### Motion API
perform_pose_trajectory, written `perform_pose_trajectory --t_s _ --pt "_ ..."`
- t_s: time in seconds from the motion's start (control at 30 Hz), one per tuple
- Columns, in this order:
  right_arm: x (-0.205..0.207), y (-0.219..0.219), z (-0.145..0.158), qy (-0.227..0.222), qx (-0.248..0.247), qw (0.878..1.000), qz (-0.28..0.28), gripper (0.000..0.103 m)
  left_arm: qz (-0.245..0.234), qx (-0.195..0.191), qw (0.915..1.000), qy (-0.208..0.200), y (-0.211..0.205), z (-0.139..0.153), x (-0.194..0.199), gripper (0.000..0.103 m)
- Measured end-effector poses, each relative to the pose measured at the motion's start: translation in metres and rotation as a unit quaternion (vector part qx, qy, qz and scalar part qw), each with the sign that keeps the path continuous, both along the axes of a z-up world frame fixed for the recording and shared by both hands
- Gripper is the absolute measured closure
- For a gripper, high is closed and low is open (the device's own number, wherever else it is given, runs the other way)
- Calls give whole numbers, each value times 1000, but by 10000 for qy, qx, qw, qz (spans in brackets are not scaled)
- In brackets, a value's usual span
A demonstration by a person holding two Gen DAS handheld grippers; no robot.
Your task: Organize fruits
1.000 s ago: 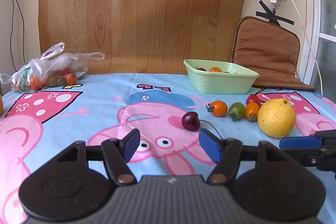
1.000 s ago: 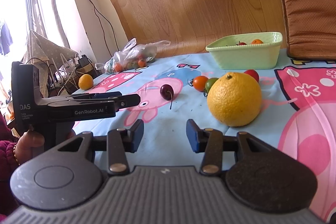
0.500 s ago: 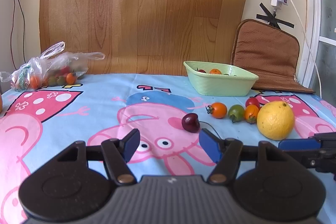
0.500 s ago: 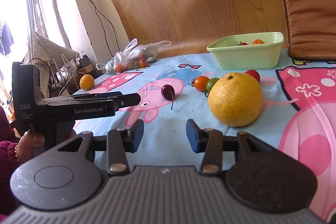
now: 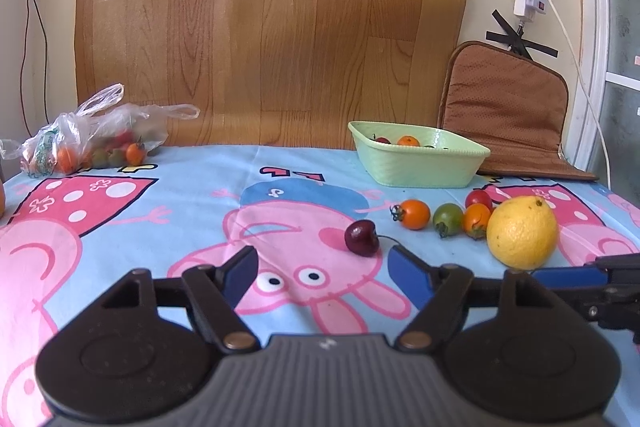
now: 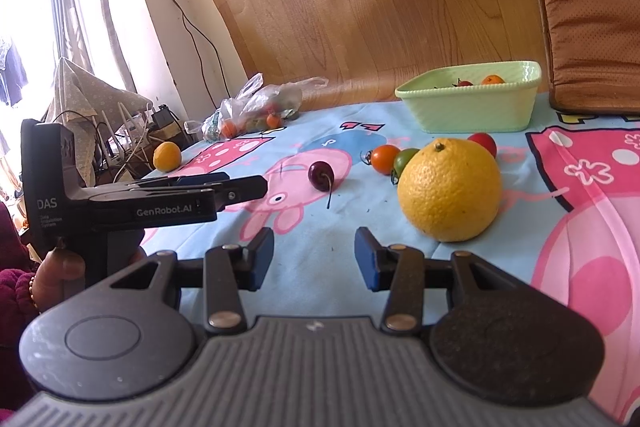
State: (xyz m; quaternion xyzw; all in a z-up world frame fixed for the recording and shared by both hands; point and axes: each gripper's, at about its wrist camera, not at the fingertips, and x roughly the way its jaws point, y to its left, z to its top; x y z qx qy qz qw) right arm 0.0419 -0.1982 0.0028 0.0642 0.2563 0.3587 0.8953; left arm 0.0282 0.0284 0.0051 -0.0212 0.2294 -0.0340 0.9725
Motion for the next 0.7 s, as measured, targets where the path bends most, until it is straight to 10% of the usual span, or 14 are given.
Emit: perform_pose_trajectory --t_s 0.43,0.7 --pt "76 25 90 3 -937 9954 213 56 -674 63 9973 299 -15 14 30 32" --pt "160 71 52 1206 -2188 9655 735 56 -924 858 9897 679 -36 4 74 46"
